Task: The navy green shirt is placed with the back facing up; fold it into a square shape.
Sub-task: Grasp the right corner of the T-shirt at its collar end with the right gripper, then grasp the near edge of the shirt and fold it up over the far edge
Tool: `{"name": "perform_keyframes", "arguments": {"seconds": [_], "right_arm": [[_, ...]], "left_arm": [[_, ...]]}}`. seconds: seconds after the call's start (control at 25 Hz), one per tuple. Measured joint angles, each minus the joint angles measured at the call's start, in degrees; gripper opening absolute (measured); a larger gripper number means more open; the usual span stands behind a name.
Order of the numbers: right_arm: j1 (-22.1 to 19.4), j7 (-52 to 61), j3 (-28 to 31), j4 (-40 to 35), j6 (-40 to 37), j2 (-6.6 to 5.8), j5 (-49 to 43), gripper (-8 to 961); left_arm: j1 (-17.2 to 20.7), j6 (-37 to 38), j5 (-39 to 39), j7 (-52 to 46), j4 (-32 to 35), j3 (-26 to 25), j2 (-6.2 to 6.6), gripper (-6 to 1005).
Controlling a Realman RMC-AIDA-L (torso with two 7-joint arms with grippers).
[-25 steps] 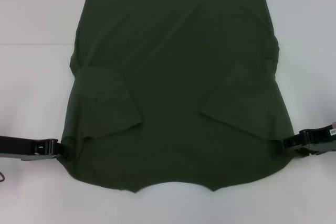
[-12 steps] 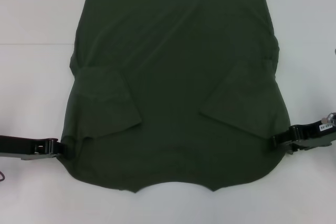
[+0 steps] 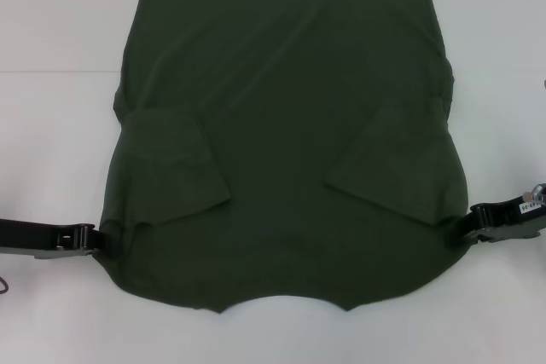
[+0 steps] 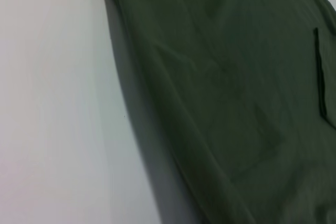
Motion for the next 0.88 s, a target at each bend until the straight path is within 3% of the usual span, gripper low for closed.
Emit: {"name": "perform_keyframes", "arguments": {"seconds": [0.16,0.56,0.88], "right_arm": [[0.00,-0.02,0.00,0.00,0.01,-0.03,-0.02,168],[0.00,-1.99,0.00,-0.46,-1.53,-0.33,0.12,72],[-0.65,-8.36,0.10,-0.83,-12.65,-1.07,0.20,80]], "left_arm": [[0.00,-0.05,-0.04,0.01,0.00,0.00,0.00,34],[0.02,0.80,-0.38,0.72,0.00,-0.05,0.21,34],[0.61,8.82,-0.72,0.73,-0.82,-0.09,2.53,33]]}}
